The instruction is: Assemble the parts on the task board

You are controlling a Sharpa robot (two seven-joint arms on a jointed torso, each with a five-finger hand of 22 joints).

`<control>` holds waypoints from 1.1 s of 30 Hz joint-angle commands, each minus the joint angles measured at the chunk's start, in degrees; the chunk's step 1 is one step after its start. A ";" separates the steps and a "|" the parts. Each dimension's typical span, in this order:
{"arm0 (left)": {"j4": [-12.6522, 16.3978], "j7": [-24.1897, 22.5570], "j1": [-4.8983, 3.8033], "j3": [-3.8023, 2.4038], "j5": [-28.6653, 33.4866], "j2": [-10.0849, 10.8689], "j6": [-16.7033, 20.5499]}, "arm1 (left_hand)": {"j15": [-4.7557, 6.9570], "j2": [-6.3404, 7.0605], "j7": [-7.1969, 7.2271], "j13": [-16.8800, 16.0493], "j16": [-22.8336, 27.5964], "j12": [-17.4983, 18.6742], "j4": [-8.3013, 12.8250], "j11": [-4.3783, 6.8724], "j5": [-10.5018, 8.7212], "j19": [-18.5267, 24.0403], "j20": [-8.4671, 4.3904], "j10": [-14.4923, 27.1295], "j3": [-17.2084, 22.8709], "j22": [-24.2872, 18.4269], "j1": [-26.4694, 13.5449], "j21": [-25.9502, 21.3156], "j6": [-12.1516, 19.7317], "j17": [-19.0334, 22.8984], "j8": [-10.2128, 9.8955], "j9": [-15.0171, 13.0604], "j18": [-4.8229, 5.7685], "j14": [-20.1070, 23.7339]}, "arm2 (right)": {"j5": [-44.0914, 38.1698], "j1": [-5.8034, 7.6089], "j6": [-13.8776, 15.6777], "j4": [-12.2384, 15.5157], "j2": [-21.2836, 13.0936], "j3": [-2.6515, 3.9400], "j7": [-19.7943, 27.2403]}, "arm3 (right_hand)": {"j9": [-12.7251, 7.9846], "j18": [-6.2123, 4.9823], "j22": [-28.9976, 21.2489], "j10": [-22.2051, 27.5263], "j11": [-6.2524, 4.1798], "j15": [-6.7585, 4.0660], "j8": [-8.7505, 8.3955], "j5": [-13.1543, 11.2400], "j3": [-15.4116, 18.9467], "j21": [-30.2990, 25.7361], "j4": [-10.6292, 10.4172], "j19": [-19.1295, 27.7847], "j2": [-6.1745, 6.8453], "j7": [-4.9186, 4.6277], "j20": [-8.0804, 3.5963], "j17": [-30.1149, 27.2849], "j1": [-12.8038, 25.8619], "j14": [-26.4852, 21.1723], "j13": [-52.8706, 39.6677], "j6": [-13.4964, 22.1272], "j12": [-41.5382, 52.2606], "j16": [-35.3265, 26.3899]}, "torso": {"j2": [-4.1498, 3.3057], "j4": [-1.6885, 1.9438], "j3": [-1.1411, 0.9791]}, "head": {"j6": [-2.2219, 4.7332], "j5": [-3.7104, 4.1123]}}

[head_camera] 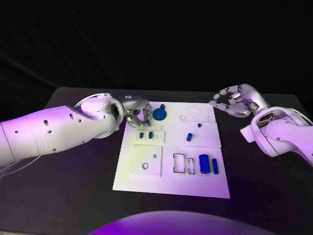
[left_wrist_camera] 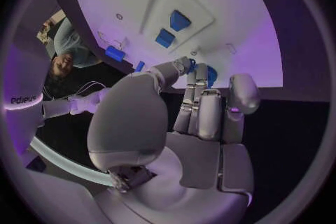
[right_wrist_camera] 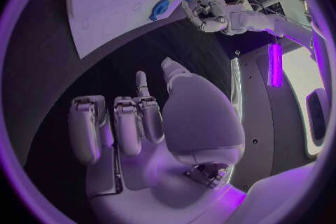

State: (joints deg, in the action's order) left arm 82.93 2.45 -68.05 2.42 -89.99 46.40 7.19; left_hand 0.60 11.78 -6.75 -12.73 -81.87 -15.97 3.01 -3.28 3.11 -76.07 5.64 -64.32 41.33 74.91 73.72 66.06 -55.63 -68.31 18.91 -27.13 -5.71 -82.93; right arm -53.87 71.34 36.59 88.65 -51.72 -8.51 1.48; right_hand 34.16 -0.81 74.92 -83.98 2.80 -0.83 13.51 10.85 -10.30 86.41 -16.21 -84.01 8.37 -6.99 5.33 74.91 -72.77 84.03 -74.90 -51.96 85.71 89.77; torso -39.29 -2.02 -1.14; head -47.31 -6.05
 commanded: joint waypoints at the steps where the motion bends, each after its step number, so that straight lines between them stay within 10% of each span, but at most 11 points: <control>1: -0.19 0.18 -0.01 -0.05 0.88 -0.05 -1.05 | 0.12 -0.03 0.02 0.09 0.34 0.37 -0.08 0.05 -0.19 -0.16 -0.11 -0.54 -0.33 8.43 -0.46 -0.13 -0.41 0.03 -0.23 -0.07 0.71 -0.17 | -0.42 -0.06 -0.58 0.01 0.04 0.01 0.31 | 0.07 -0.10 13.86 -2.61 -0.26 -0.36 0.22 0.23 -0.10 -0.17 -0.05 -3.96 -0.06 0.00 -0.25 15.09 0.41 5.97 -11.33 0.34 -0.26 0.23 | -0.07 -0.09 -0.02 | -0.03 -0.12; 33: -1.97 1.17 0.35 -0.01 0.52 -1.85 -4.69 | 0.01 0.03 -0.07 0.10 0.56 0.69 -0.10 0.00 -0.25 0.10 -0.06 -0.94 -0.32 8.33 -0.48 -0.50 -0.45 0.51 -0.44 -0.08 0.65 0.06 | -0.42 -0.08 -0.51 0.06 0.03 0.01 0.31 | 0.07 -0.10 13.86 -2.61 -0.26 -0.36 0.22 0.23 -0.10 -0.17 -0.05 -3.96 -0.06 0.00 -0.25 15.09 0.41 5.97 -11.33 0.34 -0.26 0.23 | -0.03 -0.11 -0.09 | -0.59 -0.02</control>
State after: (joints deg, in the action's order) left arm 81.02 3.07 -67.74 2.41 -89.20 44.65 4.05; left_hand 0.60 11.79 -6.75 -12.69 -81.64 -15.48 3.01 -3.28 3.11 -76.06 5.64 -64.72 41.33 74.92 73.72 65.84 -55.61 -67.82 18.81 -27.27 -5.71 -82.93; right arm -53.87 71.30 36.59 88.66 -51.70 -8.51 1.48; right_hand 34.14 -0.82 74.91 -83.98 2.80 -0.83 13.51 10.85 -10.30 86.41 -16.20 -84.01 8.37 -6.99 5.33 74.90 -72.77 84.03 -74.94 -51.96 85.71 89.77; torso -39.31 -2.16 -1.23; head -47.90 -6.11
